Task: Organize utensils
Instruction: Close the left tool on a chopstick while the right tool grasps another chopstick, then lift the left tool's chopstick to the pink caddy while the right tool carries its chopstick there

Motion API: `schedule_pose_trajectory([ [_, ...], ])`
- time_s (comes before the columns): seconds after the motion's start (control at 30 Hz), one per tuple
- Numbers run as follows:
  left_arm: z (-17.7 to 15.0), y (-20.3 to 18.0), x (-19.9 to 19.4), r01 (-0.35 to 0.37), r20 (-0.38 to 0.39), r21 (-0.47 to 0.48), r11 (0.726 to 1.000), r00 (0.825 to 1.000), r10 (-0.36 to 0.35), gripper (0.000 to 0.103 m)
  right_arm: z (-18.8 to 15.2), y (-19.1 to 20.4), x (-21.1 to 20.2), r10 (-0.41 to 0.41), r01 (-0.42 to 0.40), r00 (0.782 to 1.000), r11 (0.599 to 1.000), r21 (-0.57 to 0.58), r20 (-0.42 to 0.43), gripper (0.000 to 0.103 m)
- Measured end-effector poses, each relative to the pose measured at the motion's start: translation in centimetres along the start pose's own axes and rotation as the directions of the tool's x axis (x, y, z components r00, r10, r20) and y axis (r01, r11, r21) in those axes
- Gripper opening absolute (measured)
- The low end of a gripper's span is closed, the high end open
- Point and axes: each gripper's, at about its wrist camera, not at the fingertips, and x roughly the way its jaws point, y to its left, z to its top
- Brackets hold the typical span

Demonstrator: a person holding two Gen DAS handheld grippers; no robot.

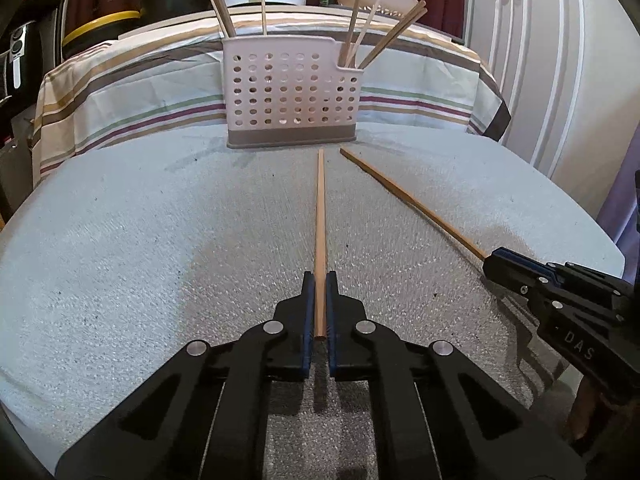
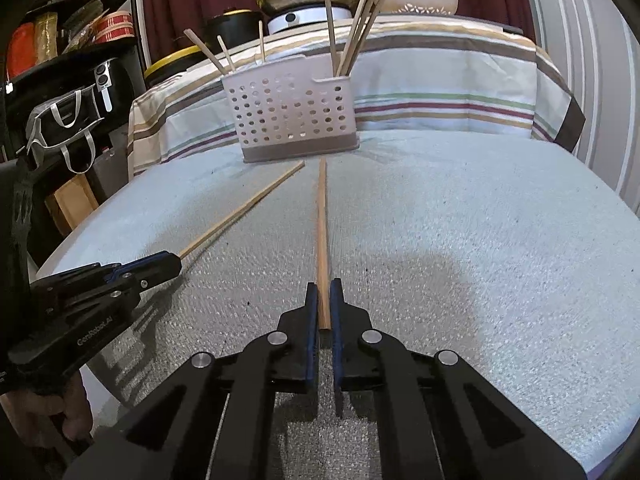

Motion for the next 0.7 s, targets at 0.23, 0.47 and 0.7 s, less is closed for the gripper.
schedule_pose_trajectory([
  [0.23,0.6,0.1,-1.2,-0.019,0.055,0.011,1.000,0.998,0.018,0.006,0.7,0.5,-1.0,-0.014,0.015,0.999,0.999,-0.030,0.045,0.007],
  [0.47,1.3,0.2,-2.6,-0.036,0.112,0.015,0.999,0.993,0.034,0.006,1.7,0.7,-2.1,-0.015,0.018,0.996,0.999,-0.037,0.090,0.007],
  [0.7,2.3,0.3,-4.1,-0.049,0.165,0.017,0.999,0.985,0.045,0.006,2.8,1.1,-3.2,-0.008,0.015,0.991,0.999,-0.052,0.136,0.007],
])
